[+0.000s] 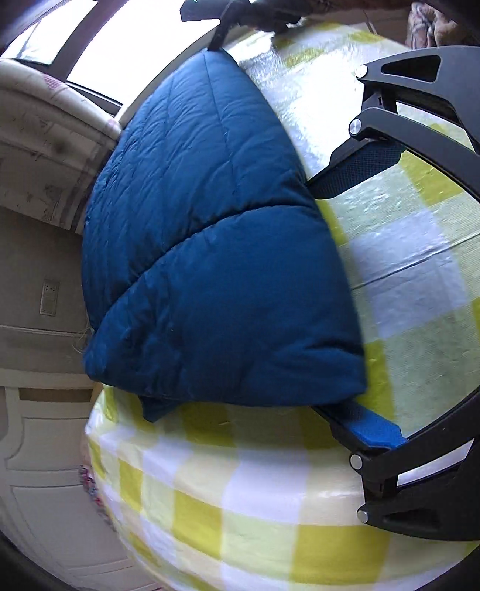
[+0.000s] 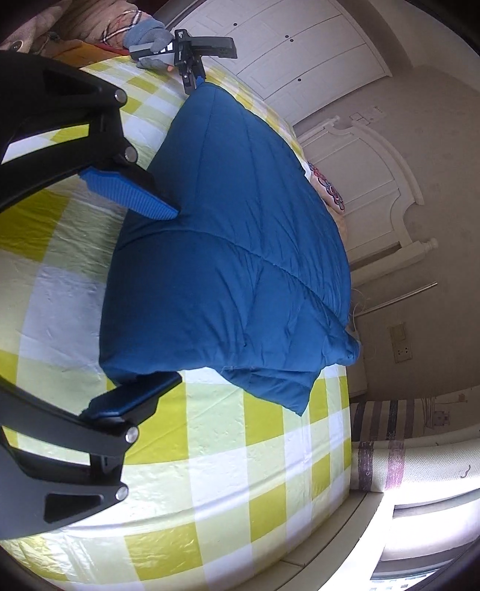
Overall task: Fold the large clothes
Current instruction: 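Grasp the folded edge of the jacket with both tools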
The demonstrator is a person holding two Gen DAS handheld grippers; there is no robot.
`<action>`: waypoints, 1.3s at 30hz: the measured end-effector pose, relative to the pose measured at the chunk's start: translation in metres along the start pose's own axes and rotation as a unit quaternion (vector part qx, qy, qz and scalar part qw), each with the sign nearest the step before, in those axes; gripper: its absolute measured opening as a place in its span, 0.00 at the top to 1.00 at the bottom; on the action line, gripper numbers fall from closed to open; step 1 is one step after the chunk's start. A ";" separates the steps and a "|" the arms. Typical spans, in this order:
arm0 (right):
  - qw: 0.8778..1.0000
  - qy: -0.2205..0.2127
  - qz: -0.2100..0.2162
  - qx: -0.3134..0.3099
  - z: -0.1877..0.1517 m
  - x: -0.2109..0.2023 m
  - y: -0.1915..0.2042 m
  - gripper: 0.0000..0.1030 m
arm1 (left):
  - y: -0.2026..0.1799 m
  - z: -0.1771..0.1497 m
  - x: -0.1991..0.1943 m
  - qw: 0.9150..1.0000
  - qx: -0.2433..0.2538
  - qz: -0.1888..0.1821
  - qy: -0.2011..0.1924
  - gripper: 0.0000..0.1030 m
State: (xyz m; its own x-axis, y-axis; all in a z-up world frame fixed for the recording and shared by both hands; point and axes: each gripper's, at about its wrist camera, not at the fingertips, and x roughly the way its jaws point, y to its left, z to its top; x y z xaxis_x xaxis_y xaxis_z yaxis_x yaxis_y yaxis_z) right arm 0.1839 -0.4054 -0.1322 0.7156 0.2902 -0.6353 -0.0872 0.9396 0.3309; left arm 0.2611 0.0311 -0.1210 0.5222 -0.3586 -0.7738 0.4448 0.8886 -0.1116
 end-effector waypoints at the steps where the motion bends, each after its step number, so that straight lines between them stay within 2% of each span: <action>1: 1.000 -0.001 -0.001 0.000 -0.001 0.000 0.000 0.21 | -0.001 0.003 -0.002 1.000 0.008 0.006 -0.007 0.04; 7: 1.000 0.000 -0.003 0.003 -0.001 0.002 -0.002 0.21 | -0.014 0.000 -0.022 0.997 0.061 0.036 -0.035 0.04; 11: 1.000 0.004 0.003 0.008 0.000 0.004 -0.006 0.21 | -0.015 -0.004 -0.044 0.994 0.073 0.017 -0.079 0.04; 13: 1.000 0.006 0.005 0.011 0.001 0.005 -0.007 0.21 | -0.014 0.003 -0.040 0.995 0.077 0.004 -0.069 0.04; 16: 1.000 0.006 0.003 0.011 0.001 0.006 -0.006 0.21 | -0.018 0.011 -0.021 0.995 0.094 0.004 -0.042 0.04; 20: 1.000 0.004 -0.004 0.002 0.000 0.006 -0.003 0.24 | -0.023 0.019 -0.006 0.996 0.078 -0.007 -0.045 0.18; 21: 1.000 0.003 -0.005 0.000 0.000 0.005 -0.002 0.26 | -0.022 0.019 -0.006 0.996 0.070 -0.006 -0.049 0.23; 22: 1.000 0.001 -0.005 -0.005 -0.001 0.004 0.000 0.34 | -0.023 0.017 -0.008 0.997 0.062 -0.002 -0.053 0.25; 25: 1.000 -0.008 -0.010 -0.026 -0.004 0.000 0.010 0.59 | -0.025 0.010 -0.017 0.997 0.047 0.006 -0.060 0.47; 27: 1.000 -0.011 -0.012 -0.024 -0.008 -0.003 0.015 0.64 | -0.028 0.002 -0.028 0.997 0.041 0.009 -0.065 0.60; 29: 1.000 -0.013 -0.013 -0.023 -0.015 -0.009 0.019 0.66 | -0.035 -0.009 -0.039 0.997 0.048 0.011 -0.064 0.63; 32: 0.999 -0.014 -0.006 -0.029 -0.029 -0.025 0.027 0.67 | -0.043 -0.031 -0.059 0.996 0.057 0.012 -0.062 0.63; 39: 0.998 -0.014 0.000 -0.060 -0.103 -0.088 0.064 0.66 | -0.067 -0.113 -0.115 0.997 0.054 0.010 -0.055 0.63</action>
State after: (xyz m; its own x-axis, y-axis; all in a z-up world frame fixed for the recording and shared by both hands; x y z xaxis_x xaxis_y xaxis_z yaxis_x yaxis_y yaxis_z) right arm 0.0437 -0.3520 -0.1269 0.7352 0.2858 -0.6147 -0.1672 0.9552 0.2441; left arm 0.0886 0.0454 -0.0950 0.6065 -0.3753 -0.7009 0.5059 0.8623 -0.0240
